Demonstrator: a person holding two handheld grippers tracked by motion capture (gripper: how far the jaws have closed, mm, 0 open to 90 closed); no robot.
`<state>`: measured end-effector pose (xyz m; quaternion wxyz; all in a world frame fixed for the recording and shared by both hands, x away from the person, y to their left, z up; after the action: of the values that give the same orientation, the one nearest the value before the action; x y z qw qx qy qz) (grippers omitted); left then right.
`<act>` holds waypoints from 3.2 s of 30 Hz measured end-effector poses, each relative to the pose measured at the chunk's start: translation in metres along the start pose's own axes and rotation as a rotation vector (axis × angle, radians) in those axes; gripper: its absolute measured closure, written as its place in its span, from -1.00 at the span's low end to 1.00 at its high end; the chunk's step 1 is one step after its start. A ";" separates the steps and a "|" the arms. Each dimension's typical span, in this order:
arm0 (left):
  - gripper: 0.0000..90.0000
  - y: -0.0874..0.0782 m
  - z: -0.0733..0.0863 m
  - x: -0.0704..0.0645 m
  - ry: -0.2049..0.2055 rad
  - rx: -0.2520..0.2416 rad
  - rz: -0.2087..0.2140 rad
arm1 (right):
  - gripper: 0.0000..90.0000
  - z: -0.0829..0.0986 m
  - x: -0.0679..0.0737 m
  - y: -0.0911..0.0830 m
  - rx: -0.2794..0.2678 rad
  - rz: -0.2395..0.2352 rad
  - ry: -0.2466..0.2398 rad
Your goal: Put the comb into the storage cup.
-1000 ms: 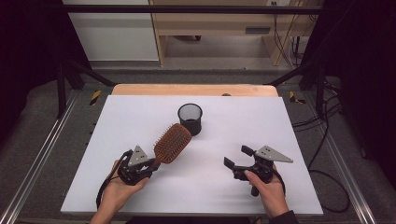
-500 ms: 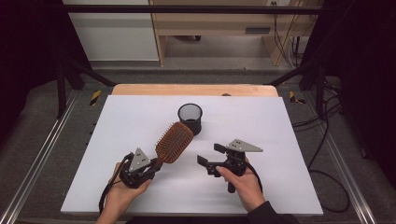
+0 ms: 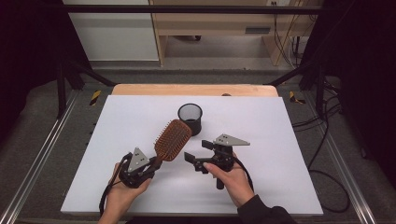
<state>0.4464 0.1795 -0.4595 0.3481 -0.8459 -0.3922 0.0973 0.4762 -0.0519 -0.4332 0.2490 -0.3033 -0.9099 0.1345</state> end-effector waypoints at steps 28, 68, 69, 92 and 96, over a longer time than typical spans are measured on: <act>0.62 -0.002 -0.007 -0.012 0.020 -0.054 -0.004 | -0.80 -0.008 0.013 0.024 0.001 -0.054 0.014; 0.62 -0.003 -0.012 -0.029 0.075 -0.100 0.020 | -0.68 -0.038 0.017 0.021 -0.055 -0.075 0.029; 0.62 -0.003 -0.013 -0.029 0.074 -0.101 0.021 | -0.66 -0.038 0.017 0.021 -0.056 -0.075 0.029; 0.62 -0.003 -0.012 -0.028 0.052 -0.119 0.043 | -0.48 -0.038 0.021 0.020 -0.066 -0.083 0.025; 0.62 -0.004 -0.012 -0.027 0.052 -0.124 0.045 | -0.35 -0.037 0.023 0.020 -0.063 -0.073 0.012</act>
<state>0.4311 0.1554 -0.4510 0.3026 -0.8768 -0.3691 0.0585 0.4897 -0.0191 -0.4018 0.2497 -0.2783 -0.9226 0.0947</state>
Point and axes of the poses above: each handheld gripper's, and its own axes: y roughly forward along the jaws, z roughly out of its underside, x roughly to its left, the point moved 4 cm from there along y, roughly forward along the jaws, and after that the axes turned 7 degrees about x, right-handed, at the moved point
